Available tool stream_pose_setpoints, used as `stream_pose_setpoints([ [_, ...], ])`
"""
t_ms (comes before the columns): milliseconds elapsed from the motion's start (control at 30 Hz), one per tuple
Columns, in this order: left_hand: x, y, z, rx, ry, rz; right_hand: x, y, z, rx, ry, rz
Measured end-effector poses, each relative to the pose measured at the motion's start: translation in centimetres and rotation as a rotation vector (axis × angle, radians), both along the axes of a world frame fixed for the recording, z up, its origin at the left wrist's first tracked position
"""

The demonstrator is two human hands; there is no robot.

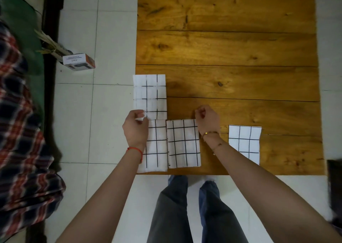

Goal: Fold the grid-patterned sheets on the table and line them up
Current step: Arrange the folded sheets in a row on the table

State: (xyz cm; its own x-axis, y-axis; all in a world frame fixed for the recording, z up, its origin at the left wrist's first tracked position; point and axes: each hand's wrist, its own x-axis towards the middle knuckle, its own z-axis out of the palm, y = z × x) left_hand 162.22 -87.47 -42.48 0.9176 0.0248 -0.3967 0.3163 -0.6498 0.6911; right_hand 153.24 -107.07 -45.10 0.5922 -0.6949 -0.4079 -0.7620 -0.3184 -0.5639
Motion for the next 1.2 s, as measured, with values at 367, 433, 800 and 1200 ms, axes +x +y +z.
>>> stream_pose_setpoints([
  [367,-13.5,-8.0,0.0,0.005,0.108,-0.248,-15.2,-6.1,1.0,-0.157,-0.096,-0.201],
  [433,-15.9,-9.1,-0.2,0.034,0.161,-0.255,-17.7,-6.9,0.9,-0.158,-0.071,-0.255],
  [800,-24.0,-14.0,-1.1,0.074,0.280,-0.332,-24.4,-8.4,-0.4,-0.029,0.145,-0.320],
  [1200,-23.8,-16.6,-1.4,0.010,0.344,-0.216,-23.1,-8.7,-0.3,0.145,0.126,-0.306],
])
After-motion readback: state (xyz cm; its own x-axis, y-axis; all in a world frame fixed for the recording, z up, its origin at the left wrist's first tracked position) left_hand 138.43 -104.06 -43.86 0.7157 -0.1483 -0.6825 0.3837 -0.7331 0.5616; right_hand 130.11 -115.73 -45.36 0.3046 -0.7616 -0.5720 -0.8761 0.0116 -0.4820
